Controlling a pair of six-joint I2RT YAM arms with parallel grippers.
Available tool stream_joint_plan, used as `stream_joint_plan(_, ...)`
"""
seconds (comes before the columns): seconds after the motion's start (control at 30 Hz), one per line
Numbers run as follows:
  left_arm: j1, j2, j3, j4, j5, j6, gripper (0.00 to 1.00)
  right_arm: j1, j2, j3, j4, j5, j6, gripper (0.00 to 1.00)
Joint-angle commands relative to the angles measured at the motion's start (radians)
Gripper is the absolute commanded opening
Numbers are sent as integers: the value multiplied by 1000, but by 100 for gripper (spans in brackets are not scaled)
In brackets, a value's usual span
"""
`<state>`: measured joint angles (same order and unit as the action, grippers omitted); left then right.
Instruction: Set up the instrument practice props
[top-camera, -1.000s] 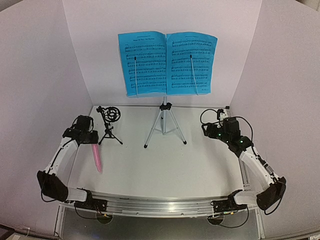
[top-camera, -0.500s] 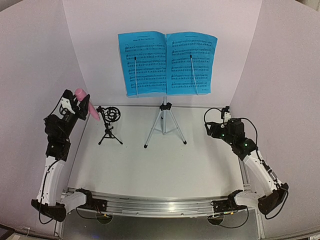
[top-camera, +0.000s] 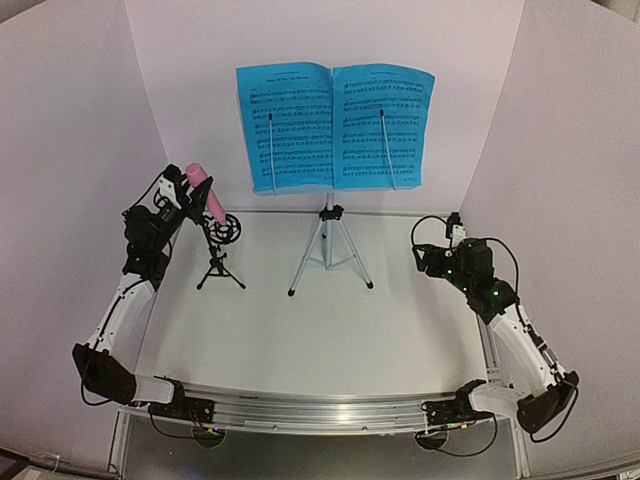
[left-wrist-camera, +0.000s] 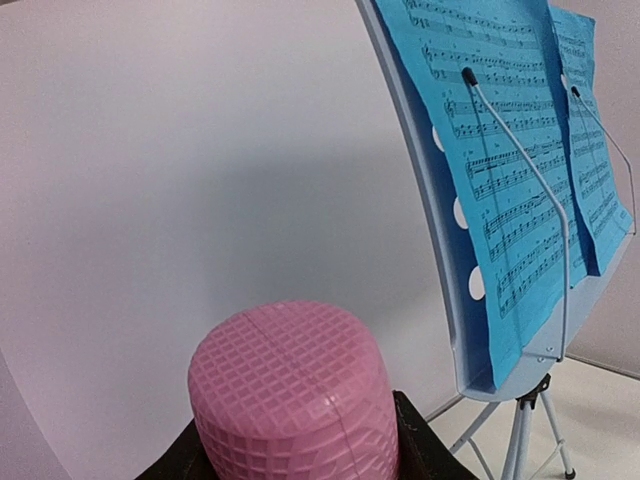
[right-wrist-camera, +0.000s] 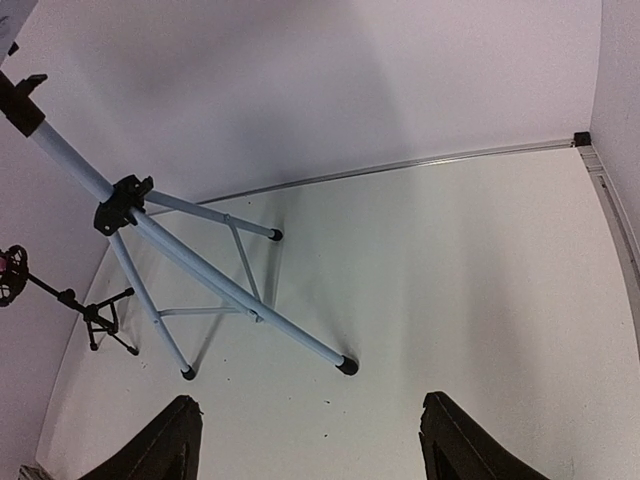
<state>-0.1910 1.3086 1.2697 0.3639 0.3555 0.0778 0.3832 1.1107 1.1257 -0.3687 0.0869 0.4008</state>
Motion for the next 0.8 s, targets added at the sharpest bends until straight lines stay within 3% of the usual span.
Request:
stream_joint_plan(0.0, -5, -21, 9, 79, 25, 26, 0, 7, -17, -6, -1, 20, -14, 73)
stream_joint_plan(0.4, -5, -37, -146, -5, 63, 83, 1, 7, 34, 12, 0, -14, -19, 73)
stream_joint_plan(0.6, -5, -18, -165, -44, 59, 94, 25, 6, 37, 18, -1, -20, -23, 73)
stream_joint_plan(0.77, -5, -14, -117, -98, 74, 78, 66, 6, 41, 20, -1, -27, -22, 74)
